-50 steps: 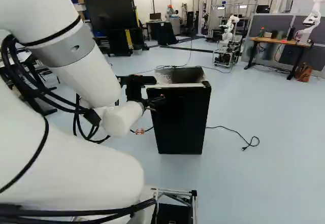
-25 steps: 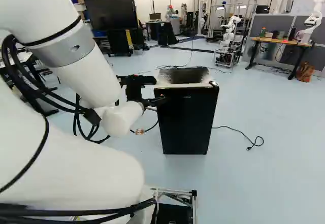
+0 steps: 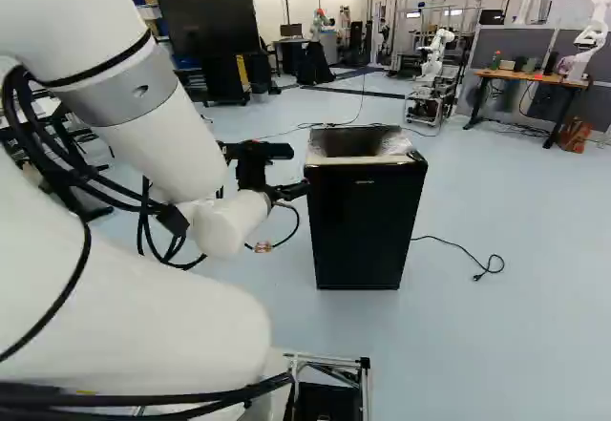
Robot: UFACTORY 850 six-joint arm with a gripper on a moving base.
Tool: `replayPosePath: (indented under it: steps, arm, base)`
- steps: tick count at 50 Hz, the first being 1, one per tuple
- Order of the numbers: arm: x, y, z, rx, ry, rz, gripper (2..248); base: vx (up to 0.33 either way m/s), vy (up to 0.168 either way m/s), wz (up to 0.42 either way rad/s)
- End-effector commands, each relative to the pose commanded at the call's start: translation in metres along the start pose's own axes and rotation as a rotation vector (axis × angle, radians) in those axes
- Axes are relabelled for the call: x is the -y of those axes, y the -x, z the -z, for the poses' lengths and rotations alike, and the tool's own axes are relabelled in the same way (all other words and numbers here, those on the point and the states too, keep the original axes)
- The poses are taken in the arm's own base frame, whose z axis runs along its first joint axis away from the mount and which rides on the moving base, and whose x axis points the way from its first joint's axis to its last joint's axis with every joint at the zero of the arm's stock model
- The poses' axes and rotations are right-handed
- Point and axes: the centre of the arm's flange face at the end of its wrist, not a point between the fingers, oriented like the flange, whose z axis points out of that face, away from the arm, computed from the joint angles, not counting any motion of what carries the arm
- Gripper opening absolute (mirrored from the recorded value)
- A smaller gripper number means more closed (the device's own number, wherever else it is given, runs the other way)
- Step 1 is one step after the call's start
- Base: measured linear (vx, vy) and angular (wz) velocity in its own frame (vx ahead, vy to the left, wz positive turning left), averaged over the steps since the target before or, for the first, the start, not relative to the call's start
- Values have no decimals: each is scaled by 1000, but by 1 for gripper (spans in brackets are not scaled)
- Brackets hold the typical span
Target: Grab a drink from the fridge
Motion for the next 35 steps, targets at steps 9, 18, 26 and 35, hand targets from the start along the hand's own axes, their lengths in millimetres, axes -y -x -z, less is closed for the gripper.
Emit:
replayPosePath:
  steps: [9, 18, 26, 35]
  arm:
    - [0, 0, 0, 0, 0, 0, 247]
    - [0, 0, 0, 0, 0, 0, 247]
    - [0, 0, 0, 0, 0, 0, 247]
    - [0, 0, 0, 0, 0, 0, 247]
  base:
    - [-75, 101, -4]
    - [-65, 88, -8]
    - [-56, 64, 0]
    - [-16, 22, 4]
